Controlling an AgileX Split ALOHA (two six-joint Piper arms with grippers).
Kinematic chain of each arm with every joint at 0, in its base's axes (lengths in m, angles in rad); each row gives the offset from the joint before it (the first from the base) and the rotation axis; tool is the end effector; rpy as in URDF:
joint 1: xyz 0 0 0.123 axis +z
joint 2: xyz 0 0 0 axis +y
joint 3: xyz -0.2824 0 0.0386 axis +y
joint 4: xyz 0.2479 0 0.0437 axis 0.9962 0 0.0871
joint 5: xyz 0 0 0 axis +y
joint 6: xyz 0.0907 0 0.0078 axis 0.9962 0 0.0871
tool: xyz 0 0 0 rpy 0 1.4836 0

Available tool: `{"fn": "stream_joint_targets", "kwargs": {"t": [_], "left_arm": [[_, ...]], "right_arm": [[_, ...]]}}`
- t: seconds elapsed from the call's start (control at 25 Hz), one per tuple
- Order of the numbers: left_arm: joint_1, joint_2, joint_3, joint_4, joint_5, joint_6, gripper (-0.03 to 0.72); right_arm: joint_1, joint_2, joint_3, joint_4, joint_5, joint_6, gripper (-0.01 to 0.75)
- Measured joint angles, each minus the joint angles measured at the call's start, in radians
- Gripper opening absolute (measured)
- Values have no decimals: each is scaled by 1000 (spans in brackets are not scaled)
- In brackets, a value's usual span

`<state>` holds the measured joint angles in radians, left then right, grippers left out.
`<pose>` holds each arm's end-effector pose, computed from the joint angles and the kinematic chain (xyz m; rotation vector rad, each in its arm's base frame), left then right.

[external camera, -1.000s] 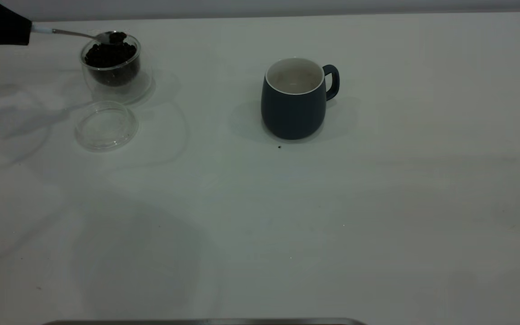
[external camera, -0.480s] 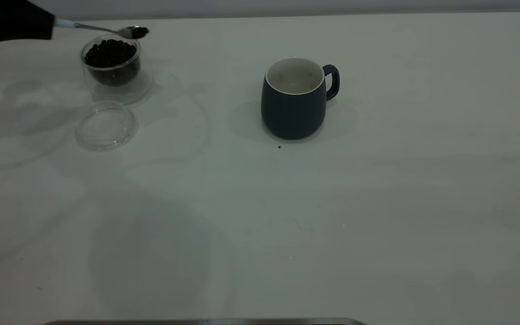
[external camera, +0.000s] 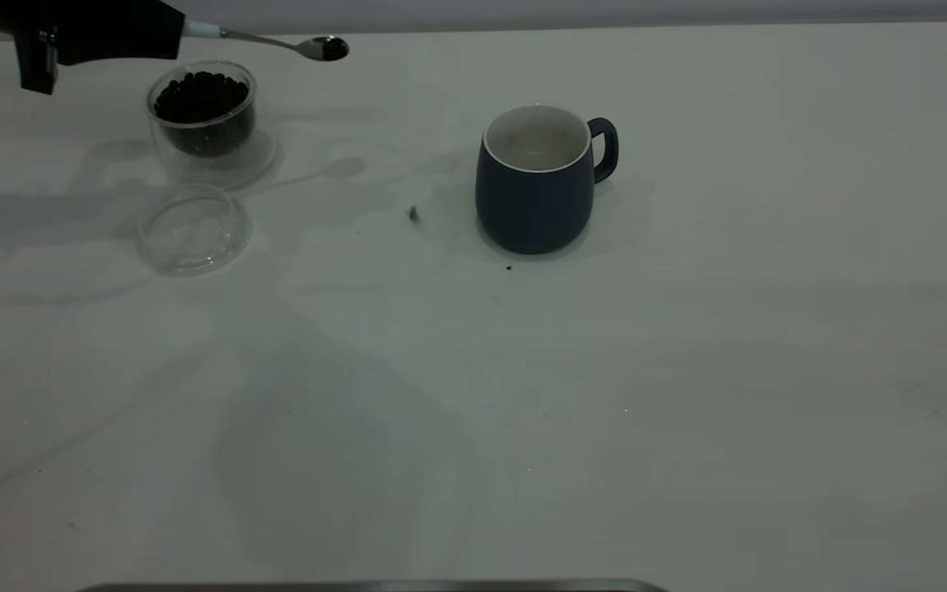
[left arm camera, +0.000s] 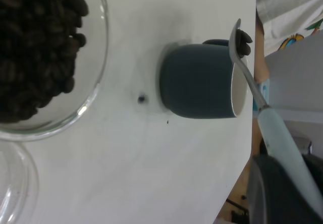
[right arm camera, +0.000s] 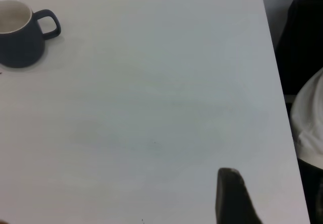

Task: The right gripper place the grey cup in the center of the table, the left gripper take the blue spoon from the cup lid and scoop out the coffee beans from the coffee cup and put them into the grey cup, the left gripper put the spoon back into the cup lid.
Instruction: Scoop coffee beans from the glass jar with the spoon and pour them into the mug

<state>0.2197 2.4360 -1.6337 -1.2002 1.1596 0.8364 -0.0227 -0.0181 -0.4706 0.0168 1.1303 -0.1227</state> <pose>0.4574 0.0224 0.0823 -0.1151 2.5204 -1.3792 -0.0073 0.0016 0.2634 -0.1076 2.1230 -0.0657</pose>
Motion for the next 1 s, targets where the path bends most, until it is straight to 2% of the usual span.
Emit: {"fn": "stream_joint_targets", "kwargs": {"t": [0.44, 1.0], "left_arm": [[-51, 0, 0, 0, 0, -1, 131], [-241, 0, 0, 0, 0, 4, 131]], "right_arm": [[0, 0, 0, 0, 0, 0, 363], [0, 0, 0, 0, 0, 0, 363]]}}
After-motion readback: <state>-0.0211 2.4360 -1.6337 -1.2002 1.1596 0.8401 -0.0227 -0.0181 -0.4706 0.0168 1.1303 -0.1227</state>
